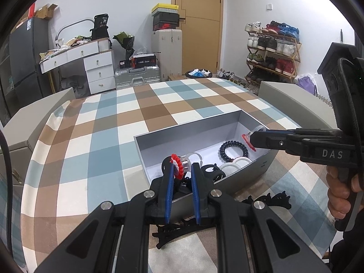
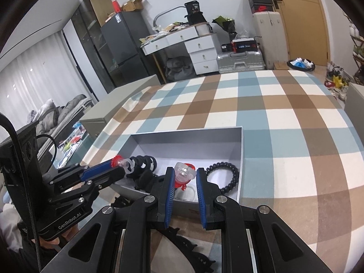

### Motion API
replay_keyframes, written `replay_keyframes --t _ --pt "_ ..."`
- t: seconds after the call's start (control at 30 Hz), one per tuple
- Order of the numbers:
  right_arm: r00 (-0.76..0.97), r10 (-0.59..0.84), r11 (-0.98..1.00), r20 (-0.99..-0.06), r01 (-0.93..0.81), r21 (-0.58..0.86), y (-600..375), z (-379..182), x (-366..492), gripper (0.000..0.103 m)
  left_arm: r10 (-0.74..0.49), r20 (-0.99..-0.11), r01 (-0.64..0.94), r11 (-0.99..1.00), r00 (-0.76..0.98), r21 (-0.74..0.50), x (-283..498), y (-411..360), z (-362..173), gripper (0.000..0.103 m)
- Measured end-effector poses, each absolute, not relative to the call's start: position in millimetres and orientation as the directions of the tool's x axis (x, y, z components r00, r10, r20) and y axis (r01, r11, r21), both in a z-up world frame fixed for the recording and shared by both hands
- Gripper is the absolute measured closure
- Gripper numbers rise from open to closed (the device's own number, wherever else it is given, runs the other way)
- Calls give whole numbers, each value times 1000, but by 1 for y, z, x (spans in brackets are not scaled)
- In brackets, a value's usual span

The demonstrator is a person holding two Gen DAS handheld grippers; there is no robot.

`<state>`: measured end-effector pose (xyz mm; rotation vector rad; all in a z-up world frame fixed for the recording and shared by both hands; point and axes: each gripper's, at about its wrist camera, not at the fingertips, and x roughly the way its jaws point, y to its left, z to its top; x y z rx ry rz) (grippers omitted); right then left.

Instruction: Organize jewelry

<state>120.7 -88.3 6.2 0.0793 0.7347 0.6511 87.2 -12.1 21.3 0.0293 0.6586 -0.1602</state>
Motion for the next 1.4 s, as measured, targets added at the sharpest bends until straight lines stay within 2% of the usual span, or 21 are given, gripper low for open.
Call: replay_keyframes --t 0.5,0.53,0.57,0.6,0.63,0.67,0.7,0.73,0.77,0.83,0.9,0.97,1.13,1.4 --pt "577 567 813 -587 -504 290 -92 8 118 81 -162 -613 171 984 773 -45 85 -12 24 91" --pt "580 568 813 -584 -504 291 -94 9 117 78 -165 -612 173 984 773 -46 84 -13 25 86" --pt "584 568 814 -580 -502 291 -96 11 116 74 -162 -612 171 984 774 -43 83 -13 26 72" --pt "588 566 816 -578 -500 290 -97 12 116 72 -157 -612 168 985 775 -40 82 -13 27 62" --pt "595 562 819 -575 -496 287 -100 13 114 69 -151 -605 160 986 782 -40 80 -13 29 43" --pt "600 558 822 -573 -493 285 -101 14 114 66 -151 -592 154 987 791 -46 77 -12 32 32" --pt "605 554 825 -571 -490 282 -103 16 113 63 -159 -581 155 986 798 -57 75 -11 34 30" --pt "616 549 829 -565 -484 280 -106 18 111 55 -167 -577 159 985 799 -65 74 -10 36 27" --pt "624 545 833 -560 -478 279 -109 19 109 41 -176 -577 163 984 798 -75 71 -10 39 23" --pt "636 547 834 -545 -472 285 -115 23 105 27 -176 -577 161 984 798 -77 67 -12 42 21" --pt "629 549 832 -550 -477 284 -117 26 102 17 -162 -580 160 986 799 -55 64 -16 44 21" --pt "614 540 834 -576 -485 264 -115 26 100 0 -152 -586 162 986 796 -36 60 -21 43 20" --pt "595 441 868 -672 -474 149 -109 13 94 0 -145 -620 186 983 771 1 51 -28 33 17" --pt "537 351 868 -767 -494 52 -104 -14 94 0 -124 -698 164 986 706 -9 53 -21 13 17"
